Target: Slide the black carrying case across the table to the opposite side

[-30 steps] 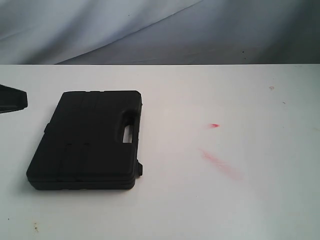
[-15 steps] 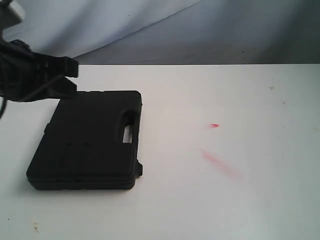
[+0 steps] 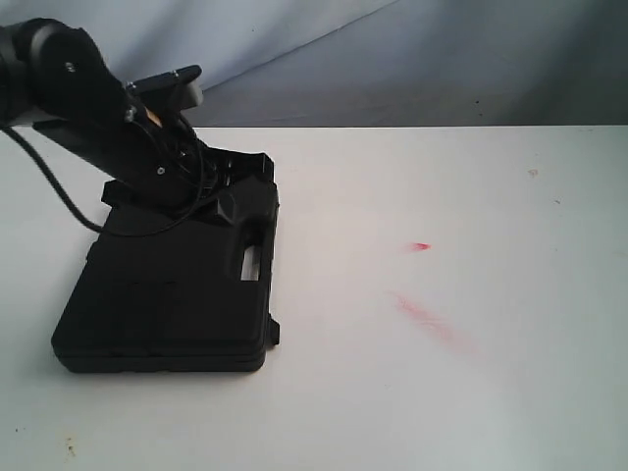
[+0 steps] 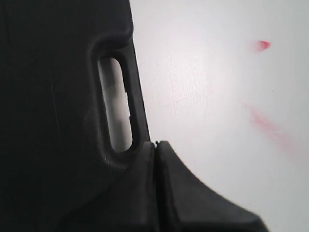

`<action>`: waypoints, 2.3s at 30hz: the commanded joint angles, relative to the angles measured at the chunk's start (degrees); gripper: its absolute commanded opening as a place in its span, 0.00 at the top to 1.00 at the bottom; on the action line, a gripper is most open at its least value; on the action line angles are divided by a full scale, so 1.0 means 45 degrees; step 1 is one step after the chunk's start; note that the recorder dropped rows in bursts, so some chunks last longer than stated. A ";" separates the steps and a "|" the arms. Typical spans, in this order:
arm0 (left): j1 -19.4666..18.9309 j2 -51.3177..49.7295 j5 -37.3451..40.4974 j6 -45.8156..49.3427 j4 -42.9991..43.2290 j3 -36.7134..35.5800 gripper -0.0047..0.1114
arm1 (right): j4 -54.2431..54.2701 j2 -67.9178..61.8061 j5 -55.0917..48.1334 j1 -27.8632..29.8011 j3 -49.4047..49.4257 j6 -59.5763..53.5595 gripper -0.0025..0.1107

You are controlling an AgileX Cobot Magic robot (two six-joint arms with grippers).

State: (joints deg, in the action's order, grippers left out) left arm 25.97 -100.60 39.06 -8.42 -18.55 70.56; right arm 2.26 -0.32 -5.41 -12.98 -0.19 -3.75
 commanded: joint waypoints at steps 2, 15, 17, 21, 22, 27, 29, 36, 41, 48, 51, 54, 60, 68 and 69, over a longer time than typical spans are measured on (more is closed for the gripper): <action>0.0074 -0.0993 0.0046 -0.0899 0.0133 0.0812 0.96 | -0.0013 0.0071 0.0020 0.0075 0.0042 -0.0028 0.98; 0.0765 -0.2721 0.1807 -0.4375 0.4499 0.3234 0.96 | -0.0013 0.0071 0.0020 0.0075 0.0042 -0.0028 0.98; 0.1036 -0.3038 0.2186 -0.5036 0.5522 0.3742 0.96 | -0.0013 0.0071 0.0020 0.0075 0.0042 -0.0028 0.98; 0.1205 -0.3820 0.2917 -0.5392 0.5561 0.4994 0.96 | -0.0013 0.0071 0.0020 0.0075 0.0042 -0.0028 0.98; 0.1205 -0.3977 0.3071 -0.5392 0.5474 0.5228 0.96 | -0.0013 0.0071 0.0020 0.0075 0.0042 -0.0028 0.98; 0.1205 -0.4885 0.3719 -0.5392 0.5074 0.6475 0.96 | -0.0013 0.0071 0.0020 0.0075 0.0042 -0.0028 0.98; 0.1205 -0.5184 0.3754 -0.5392 0.4827 0.6785 0.96 | -0.0013 0.0071 0.0020 0.0075 0.0042 -0.0028 0.98; 0.1205 -0.6178 0.4232 -0.5338 0.4664 0.7654 0.95 | -0.0013 0.0071 0.0020 0.0075 0.0042 -0.0028 0.98; 0.1205 -0.6488 0.3980 -0.5075 0.4664 0.7654 0.81 | -0.0013 0.0071 0.0020 0.0075 0.0042 -0.0028 0.98; 0.1205 -0.6591 0.3866 -0.5025 0.4883 0.7654 0.65 | -0.0013 0.0071 0.0020 0.0075 0.0042 -0.0028 0.98; 0.1205 -0.6592 0.3832 -0.5025 0.4903 0.7654 0.65 | -0.0013 0.0071 0.0020 0.0075 0.0042 -0.0028 0.98; 0.1205 -0.6769 0.3687 -0.5025 0.4958 0.7632 0.65 | -0.0013 0.0071 0.0020 0.0075 0.0042 -0.0028 0.98; 0.1205 -0.7386 0.3697 -0.5025 0.4880 0.7632 0.65 | -0.0013 0.0071 0.0020 0.0075 0.0042 -0.0028 0.98; 0.1205 -0.7625 0.3697 -0.5025 0.4862 0.7632 0.65 | -0.0013 0.0071 0.0020 0.0075 0.0042 -0.0028 0.98; 0.1205 -0.7626 0.3697 -0.5025 0.4862 0.7632 0.65 | -0.0013 0.0071 0.0020 0.0075 0.0042 -0.0028 0.98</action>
State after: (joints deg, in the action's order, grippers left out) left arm 31.13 -134.98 56.00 -31.32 3.35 104.71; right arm 2.26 -0.32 -5.41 -12.98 -0.19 -3.75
